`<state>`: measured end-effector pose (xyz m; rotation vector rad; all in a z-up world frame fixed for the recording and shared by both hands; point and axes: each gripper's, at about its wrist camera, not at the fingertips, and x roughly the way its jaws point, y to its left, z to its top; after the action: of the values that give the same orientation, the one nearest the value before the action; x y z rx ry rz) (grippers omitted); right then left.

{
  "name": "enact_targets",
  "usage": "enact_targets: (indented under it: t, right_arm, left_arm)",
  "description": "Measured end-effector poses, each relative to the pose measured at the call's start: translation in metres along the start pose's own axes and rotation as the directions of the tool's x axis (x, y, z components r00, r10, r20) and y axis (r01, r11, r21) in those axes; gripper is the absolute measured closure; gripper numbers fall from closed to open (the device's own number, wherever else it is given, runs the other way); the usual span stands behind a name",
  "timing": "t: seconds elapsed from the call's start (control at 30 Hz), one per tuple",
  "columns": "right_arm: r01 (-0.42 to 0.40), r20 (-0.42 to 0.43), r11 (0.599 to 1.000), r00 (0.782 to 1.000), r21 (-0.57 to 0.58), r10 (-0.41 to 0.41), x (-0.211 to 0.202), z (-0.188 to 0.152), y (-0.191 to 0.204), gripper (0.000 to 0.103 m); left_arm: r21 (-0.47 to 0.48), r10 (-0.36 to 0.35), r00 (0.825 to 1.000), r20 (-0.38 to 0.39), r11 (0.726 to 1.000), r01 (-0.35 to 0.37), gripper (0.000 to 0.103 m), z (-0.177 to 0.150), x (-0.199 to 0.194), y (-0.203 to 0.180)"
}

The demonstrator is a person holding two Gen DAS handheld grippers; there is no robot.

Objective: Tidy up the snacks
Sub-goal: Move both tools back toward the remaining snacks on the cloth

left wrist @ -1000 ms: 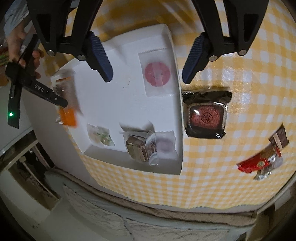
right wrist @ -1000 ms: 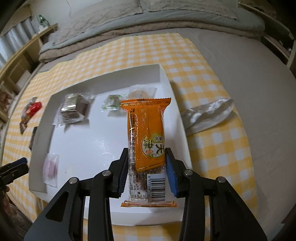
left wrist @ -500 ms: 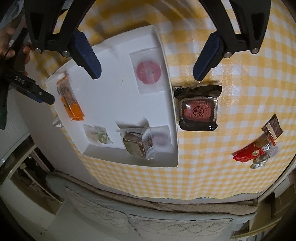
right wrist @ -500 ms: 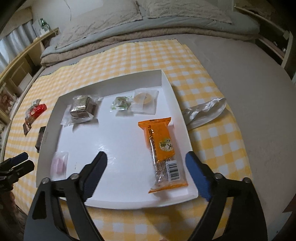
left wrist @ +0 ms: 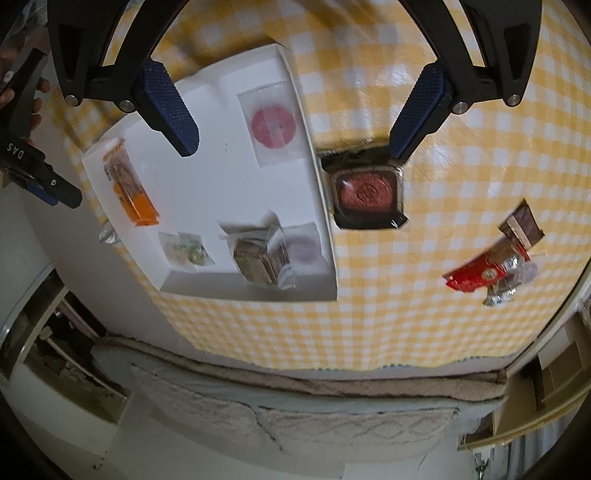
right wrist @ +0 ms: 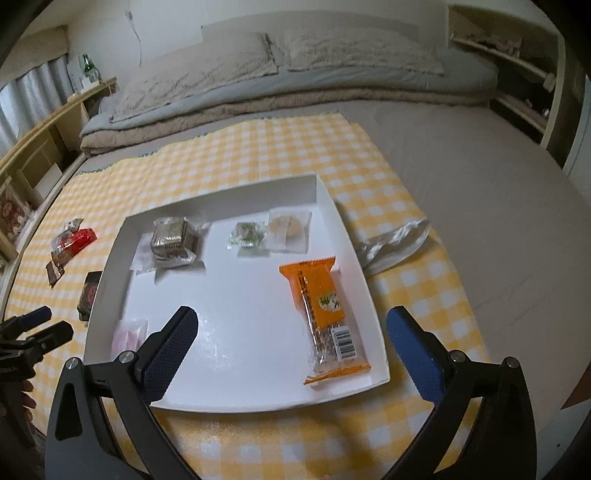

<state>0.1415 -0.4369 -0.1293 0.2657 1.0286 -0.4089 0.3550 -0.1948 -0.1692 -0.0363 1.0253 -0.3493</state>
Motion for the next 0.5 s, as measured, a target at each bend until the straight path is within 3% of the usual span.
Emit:
enact_targets:
  t: [0.23,0.5]
  right_arm:
    - [0.018,0.085,0.999,0.996,-0.035,-0.015,-0.016,0.001,0.013,0.000]
    - [-0.010,0.192,0.998,0.981,-0.068,0.023,-0.039,0.013,0.041,0.000]
  left_arm:
    - [0.018,0.017,0.999,0.051,1.000,-0.018,0.000,0.000,-0.022,0.016]
    - [-0.002,0.028,0.992,0.121,1.000,-0.028,0.000,0.009,-0.056,0.047]
